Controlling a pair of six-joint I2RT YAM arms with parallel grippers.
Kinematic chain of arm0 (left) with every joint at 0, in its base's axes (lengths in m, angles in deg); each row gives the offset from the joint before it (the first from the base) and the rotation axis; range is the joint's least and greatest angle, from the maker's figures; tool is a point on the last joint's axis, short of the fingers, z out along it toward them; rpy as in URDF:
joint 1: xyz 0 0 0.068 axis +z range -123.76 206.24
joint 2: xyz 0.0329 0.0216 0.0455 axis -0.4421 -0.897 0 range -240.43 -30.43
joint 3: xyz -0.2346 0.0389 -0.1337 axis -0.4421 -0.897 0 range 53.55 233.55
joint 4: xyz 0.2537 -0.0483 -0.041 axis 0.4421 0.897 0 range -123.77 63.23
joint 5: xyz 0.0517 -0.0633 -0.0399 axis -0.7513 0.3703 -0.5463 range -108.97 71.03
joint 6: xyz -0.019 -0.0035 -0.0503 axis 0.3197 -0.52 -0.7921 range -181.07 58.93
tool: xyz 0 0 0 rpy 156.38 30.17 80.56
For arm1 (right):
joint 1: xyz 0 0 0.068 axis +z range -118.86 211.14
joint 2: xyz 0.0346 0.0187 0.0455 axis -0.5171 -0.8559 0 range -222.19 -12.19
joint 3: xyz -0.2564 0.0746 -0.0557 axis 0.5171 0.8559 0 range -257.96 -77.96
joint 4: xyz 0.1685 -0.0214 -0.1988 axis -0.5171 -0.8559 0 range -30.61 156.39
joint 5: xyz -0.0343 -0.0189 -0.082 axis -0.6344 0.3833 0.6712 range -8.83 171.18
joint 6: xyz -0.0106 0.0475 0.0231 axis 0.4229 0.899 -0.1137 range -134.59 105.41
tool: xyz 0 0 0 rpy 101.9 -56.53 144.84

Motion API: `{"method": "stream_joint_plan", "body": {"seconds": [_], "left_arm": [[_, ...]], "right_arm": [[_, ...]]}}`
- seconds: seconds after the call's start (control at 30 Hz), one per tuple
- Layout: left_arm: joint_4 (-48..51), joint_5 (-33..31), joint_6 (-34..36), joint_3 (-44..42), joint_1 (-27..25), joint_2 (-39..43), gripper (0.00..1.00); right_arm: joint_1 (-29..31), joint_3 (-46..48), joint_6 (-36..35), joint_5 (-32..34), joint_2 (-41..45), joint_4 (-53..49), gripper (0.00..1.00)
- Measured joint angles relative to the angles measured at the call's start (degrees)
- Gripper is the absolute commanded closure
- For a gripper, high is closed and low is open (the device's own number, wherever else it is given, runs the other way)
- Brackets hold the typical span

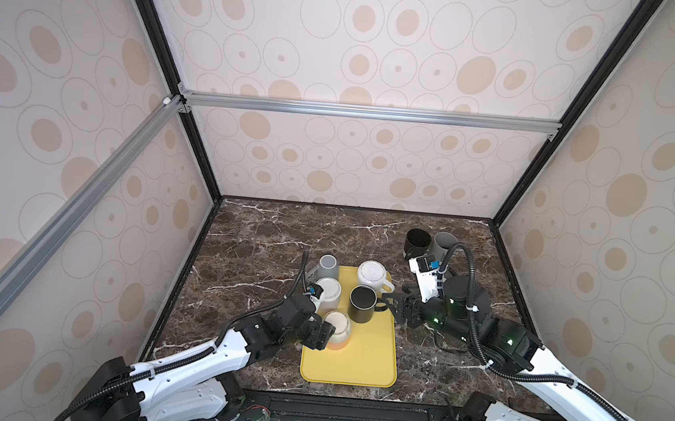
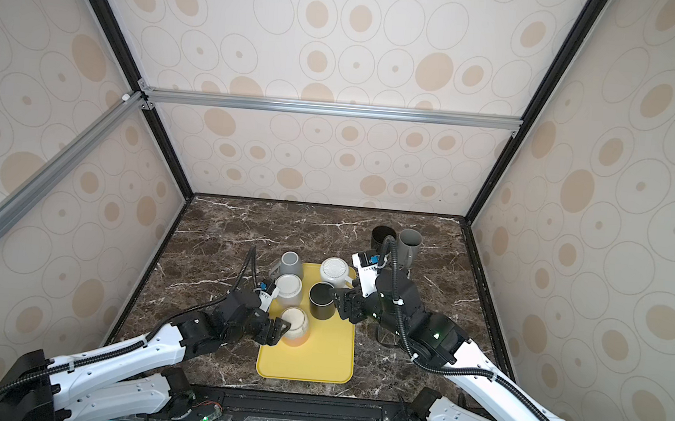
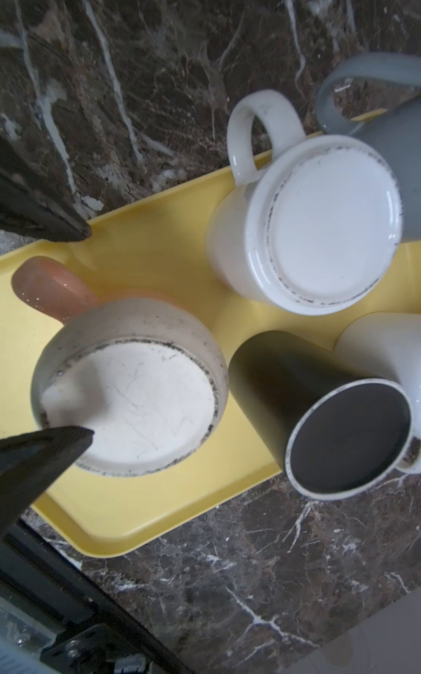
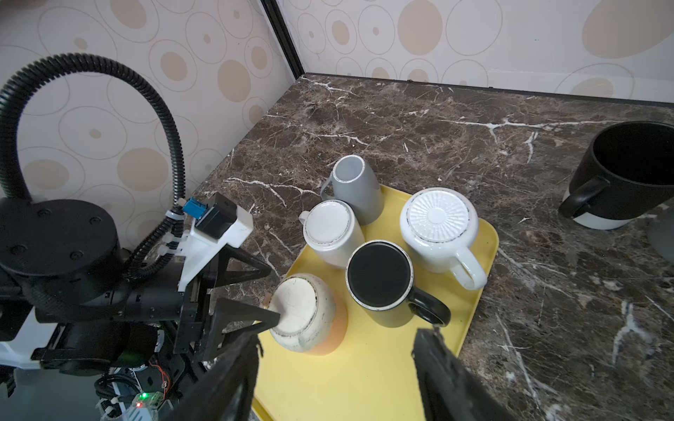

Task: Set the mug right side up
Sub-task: 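Lower the left gripper around the cream mug nearest the robot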

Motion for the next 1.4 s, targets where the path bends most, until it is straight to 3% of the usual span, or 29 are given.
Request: {"method": "stream_joint_plan", "body": {"seconds": [0.53, 0.7, 1.0, 1.4], "left_arm": [[0.15, 0.04, -3.06, -2.19, -3.5, 7.39, 0.15], [0.87, -1.51, -4.5, -2.27, -6.56, 4.94, 0.16], [0.98, -3.56, -6.08, -4.87, -6.99, 3.04, 0.16], [-0.7, -3.72, -6.43, -6.75, -7.08, 1.09, 0.33]], "right_arm": [[0.0, 0.42, 0.44, -0.26, -1.07, 0.81, 0.3], [0.0, 0.44, 0.66, -0.42, -1.27, 1.07, 0.3], [0.0, 1.18, 0.81, -0.44, -1.27, 1.16, 0.3], [0.0, 1.79, 0.81, -0.2, -1.27, 1.2, 0.3]]}}
